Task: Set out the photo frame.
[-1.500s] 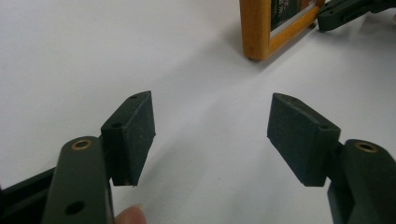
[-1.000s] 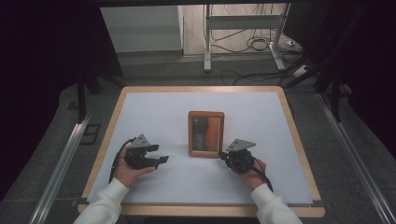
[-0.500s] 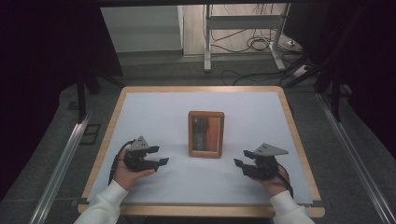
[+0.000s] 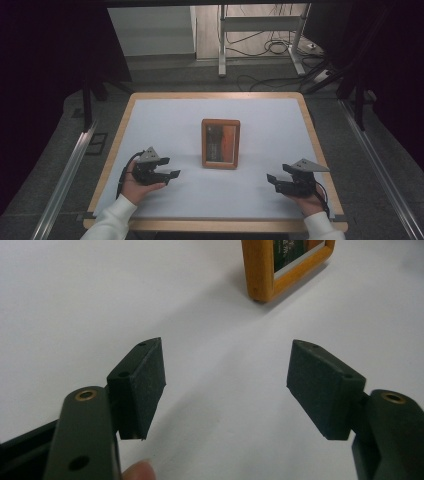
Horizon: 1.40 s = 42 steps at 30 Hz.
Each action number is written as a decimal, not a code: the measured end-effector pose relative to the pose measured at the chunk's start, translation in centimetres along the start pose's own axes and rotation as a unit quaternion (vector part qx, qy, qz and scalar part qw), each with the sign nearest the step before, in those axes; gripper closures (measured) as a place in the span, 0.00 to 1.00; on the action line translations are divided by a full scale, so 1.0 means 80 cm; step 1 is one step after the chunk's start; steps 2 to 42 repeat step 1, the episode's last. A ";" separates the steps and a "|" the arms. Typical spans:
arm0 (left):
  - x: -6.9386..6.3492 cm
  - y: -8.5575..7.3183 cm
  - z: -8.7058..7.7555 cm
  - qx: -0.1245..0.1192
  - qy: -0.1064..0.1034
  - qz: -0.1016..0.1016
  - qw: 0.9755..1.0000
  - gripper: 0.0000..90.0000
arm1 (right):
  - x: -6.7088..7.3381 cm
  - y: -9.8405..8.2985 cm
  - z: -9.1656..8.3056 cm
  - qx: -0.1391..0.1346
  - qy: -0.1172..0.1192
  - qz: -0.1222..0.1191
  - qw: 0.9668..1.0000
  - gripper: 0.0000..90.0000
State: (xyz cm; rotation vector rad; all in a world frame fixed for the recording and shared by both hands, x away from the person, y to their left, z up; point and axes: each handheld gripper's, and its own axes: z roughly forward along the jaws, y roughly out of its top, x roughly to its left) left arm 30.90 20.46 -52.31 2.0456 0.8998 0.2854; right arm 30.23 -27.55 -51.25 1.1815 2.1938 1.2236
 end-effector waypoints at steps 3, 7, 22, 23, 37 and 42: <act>0.001 0.000 0.001 0.000 0.000 -0.002 1.000 0.34 | 0.001 0.000 0.001 0.001 -0.001 -0.003 1.000 0.25; 0.001 0.000 0.001 0.000 0.000 -0.002 1.000 0.34 | 0.001 0.000 0.001 0.001 -0.001 -0.003 1.000 0.25; 0.001 0.000 0.001 0.000 0.000 -0.002 1.000 0.34 | 0.001 0.000 0.001 0.001 -0.001 -0.003 1.000 0.25; 0.001 0.000 0.001 0.000 0.000 -0.002 1.000 0.34 | 0.001 0.000 0.001 0.001 -0.001 -0.003 1.000 0.25; 0.001 0.000 0.001 0.000 0.000 -0.002 1.000 0.34 | 0.001 0.000 0.001 0.001 -0.001 -0.003 1.000 0.25; 0.001 0.000 0.001 0.000 0.000 -0.002 1.000 0.34 | 0.001 0.000 0.001 0.001 -0.001 -0.003 1.000 0.25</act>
